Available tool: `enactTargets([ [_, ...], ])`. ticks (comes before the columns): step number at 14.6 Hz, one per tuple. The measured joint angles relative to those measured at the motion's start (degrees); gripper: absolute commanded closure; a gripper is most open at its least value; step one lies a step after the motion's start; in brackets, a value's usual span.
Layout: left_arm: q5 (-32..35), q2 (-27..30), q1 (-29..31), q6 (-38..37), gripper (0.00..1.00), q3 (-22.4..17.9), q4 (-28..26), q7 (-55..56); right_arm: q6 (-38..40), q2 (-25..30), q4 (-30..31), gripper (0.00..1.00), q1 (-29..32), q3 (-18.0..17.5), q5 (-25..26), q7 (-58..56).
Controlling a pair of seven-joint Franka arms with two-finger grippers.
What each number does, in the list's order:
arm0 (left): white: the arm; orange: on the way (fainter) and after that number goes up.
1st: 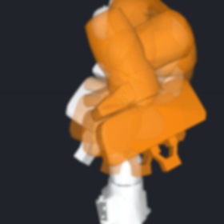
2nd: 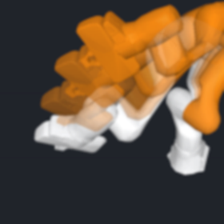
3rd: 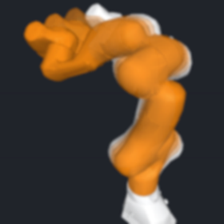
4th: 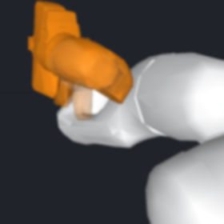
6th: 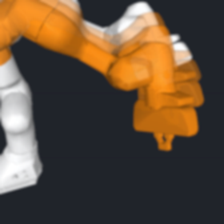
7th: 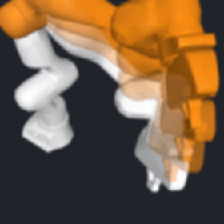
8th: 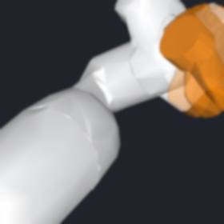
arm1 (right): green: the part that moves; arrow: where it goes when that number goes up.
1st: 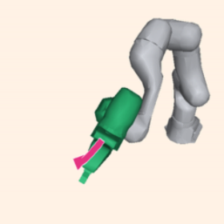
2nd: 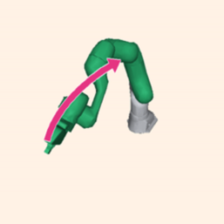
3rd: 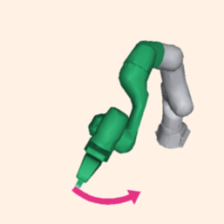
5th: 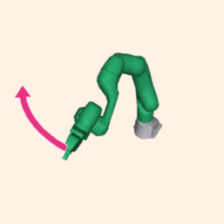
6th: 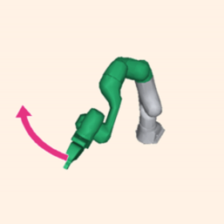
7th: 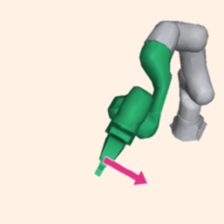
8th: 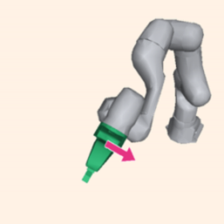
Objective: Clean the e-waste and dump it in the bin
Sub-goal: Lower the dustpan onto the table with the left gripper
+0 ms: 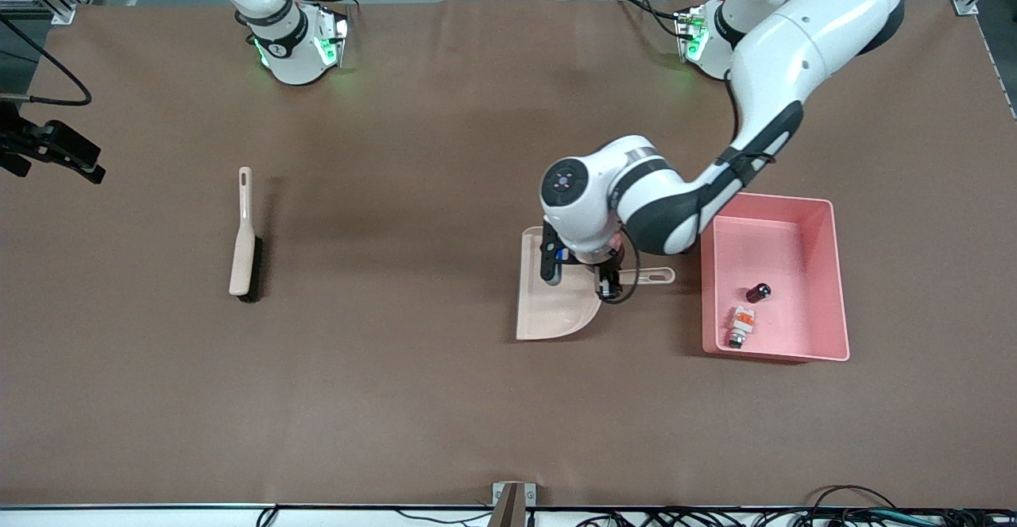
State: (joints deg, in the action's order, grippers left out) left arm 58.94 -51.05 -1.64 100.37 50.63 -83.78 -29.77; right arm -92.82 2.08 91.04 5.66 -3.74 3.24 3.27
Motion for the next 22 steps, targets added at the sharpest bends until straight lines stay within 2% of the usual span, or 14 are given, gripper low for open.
enactTargets([
  [5, 0.0, -0.6, -1.7, 1.3, 0.98, -1.4, -0.6, 0.3, 0.5, 0.0, 0.0, 0.0, -4.1, 4.3, 0.0, 0.0],
  [11, 0.0, -1.5, -1.8, 2.2, 0.98, -1.4, -2.4, 5.3, 0.6, 0.0, 0.0, 0.0, -4.4, 4.5, 0.0, 0.0],
  [19, 0.0, -1.5, -1.7, 2.6, 0.96, -1.4, -3.1, 6.1, 0.6, 0.0, 0.0, 0.0, -4.6, 4.5, 0.0, 0.0],
  [20, 0.0, -1.5, -1.7, 2.6, 0.89, -1.4, -3.2, 6.2, 0.6, 0.0, 0.0, 0.0, -4.6, 4.5, 0.0, 0.0],
  [21, 0.0, -1.5, -1.7, 2.7, 0.7, -1.4, -3.3, 6.3, 0.6, 0.0, 0.0, 0.0, -4.6, 4.5, 0.0, 0.0],
  [22, 0.0, -1.5, -1.7, 2.7, 0.46, -1.4, -3.3, 6.8, 0.6, 0.0, 0.0, 0.0, -4.6, 4.5, 0.0, 0.0],
])
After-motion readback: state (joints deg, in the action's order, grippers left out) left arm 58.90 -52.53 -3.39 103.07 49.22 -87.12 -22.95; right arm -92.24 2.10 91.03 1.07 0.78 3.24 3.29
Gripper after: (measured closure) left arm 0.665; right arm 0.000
